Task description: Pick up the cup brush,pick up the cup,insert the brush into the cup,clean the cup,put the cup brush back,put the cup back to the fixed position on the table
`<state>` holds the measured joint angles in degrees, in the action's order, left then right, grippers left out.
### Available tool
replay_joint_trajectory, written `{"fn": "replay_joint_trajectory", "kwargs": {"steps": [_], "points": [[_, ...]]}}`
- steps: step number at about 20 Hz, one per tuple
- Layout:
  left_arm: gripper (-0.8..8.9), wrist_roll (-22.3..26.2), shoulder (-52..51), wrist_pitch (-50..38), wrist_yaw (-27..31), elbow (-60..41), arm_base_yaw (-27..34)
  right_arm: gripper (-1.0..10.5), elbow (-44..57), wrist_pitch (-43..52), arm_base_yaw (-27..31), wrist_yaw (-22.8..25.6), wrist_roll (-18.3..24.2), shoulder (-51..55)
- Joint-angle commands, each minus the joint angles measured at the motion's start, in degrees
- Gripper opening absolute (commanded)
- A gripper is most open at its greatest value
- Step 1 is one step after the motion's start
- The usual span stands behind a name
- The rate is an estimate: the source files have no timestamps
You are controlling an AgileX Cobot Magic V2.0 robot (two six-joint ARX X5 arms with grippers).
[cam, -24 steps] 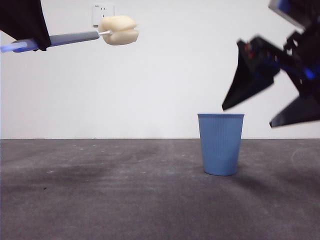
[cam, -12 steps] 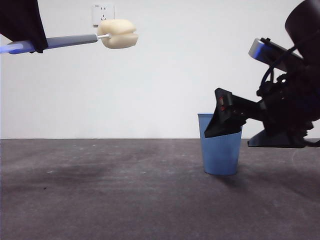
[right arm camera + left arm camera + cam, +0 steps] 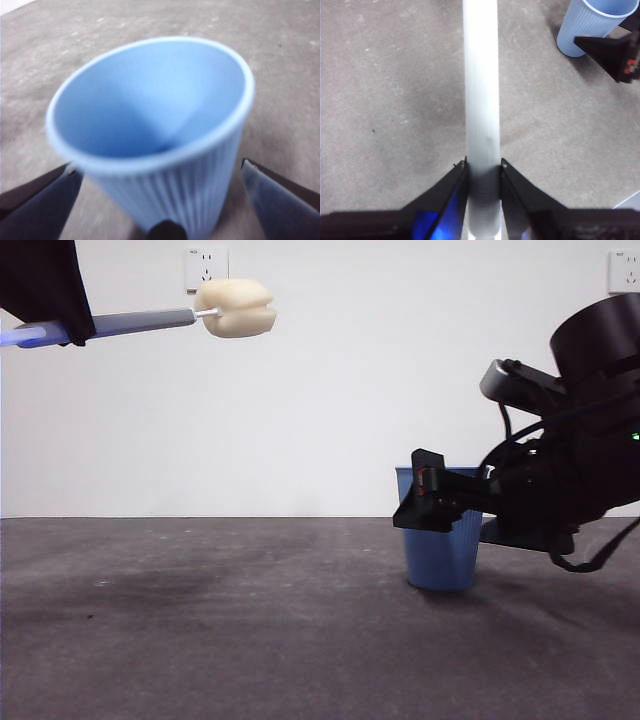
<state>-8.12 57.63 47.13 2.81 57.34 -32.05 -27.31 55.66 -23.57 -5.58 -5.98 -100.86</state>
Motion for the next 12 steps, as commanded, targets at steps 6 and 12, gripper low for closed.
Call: {"fn": "replay_joint_trajectory", "kwargs": {"steps": [6, 12], "points": [[-0.08, 0.4, -0.1, 0.1, 0.0, 0.1, -0.2, 0.2, -1.5, 0.9, -0.1, 0.0, 0.5, -1.7], [-0.09, 4.4, 0.0, 2.6, -0.1, 0.1, -0.2, -0.2, -1.5, -5.1, -0.2, -0.3, 0.5, 3.2]]}}
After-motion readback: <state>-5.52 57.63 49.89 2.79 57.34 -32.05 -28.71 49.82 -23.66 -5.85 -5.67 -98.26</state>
